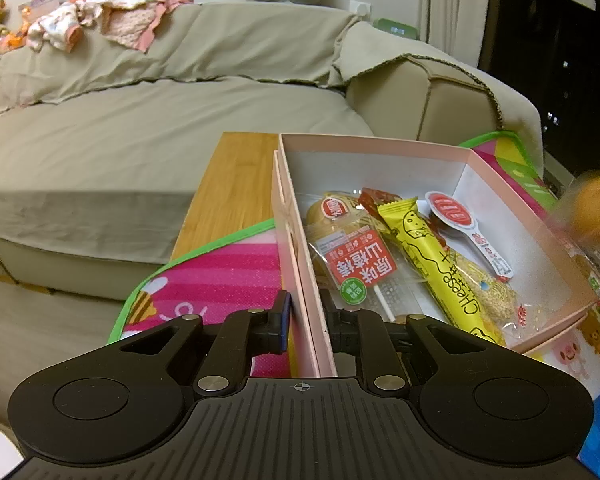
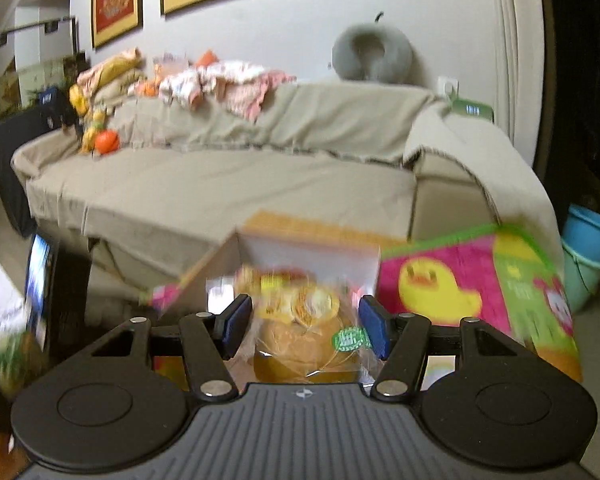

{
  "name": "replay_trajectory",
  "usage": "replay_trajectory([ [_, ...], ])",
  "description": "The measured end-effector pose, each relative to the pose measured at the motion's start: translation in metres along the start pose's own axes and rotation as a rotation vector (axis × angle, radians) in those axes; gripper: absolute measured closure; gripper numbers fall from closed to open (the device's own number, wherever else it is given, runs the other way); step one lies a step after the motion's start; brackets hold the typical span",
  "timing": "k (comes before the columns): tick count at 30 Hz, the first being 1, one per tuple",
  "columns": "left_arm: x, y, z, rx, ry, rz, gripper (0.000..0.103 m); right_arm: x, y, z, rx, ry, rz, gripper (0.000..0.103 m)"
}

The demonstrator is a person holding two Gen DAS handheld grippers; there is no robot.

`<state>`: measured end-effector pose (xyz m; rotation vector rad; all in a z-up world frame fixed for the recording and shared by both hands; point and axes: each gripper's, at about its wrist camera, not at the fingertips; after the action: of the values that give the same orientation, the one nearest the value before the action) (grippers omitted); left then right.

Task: Organize objects
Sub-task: 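Carry the round bun into the box and open the right tool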

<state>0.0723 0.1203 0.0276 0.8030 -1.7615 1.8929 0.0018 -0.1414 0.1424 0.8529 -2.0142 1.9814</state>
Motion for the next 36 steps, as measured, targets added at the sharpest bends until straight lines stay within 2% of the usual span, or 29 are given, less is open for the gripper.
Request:
replay_trajectory([
  [5, 0.0, 0.0, 0.0, 0.0, 0.008, 0.0, 0.086, -0.036, -0.042, 0.004, -0.005, 0.004, 0.103, 0.047],
  [7, 0.0, 0.0, 0.0, 0.0, 0.01, 0.001, 0.086, -0.052, -0.053, 0.008, -0.013, 0.027, 0.103, 0.046],
  [10, 0.0, 0.0, -0.001, 0.001, 0.014, 0.002, 0.085, -0.062, -0.058, 0.016, -0.052, 0.001, 0.073, 0.036],
  [14, -0.001, 0.0, -0.002, 0.005, 0.018, 0.003, 0.085, -0.059, -0.048, 0.025, -0.042, 0.015, 0.05, 0.028],
  [17, -0.001, 0.001, -0.002, 0.005, 0.017, 0.003, 0.085, -0.058, -0.035, 0.031, -0.055, -0.012, -0.023, 0.026],
  [22, -0.002, 0.0, -0.002, 0.006, 0.017, 0.003, 0.085, -0.066, -0.002, 0.029, -0.023, -0.023, -0.159, 0.026],
  [27, -0.002, 0.0, -0.002, 0.006, 0.017, 0.002, 0.085, -0.076, 0.024, 0.027, -0.036, -0.03, -0.233, 0.027],
  [36, -0.002, 0.0, -0.002, 0.005, 0.017, 0.001, 0.085, -0.082, 0.033, 0.013, 0.059, 0.041, -0.201, 0.026],
])
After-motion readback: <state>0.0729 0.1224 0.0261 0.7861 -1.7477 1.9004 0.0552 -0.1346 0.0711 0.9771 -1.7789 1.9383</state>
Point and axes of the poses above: each gripper's, at about its wrist camera, not at the fingertips, and x roughly against the way its jaws point, z to its right, y to its underside, and after that the axes turned 5 degrees about -y, right-handed
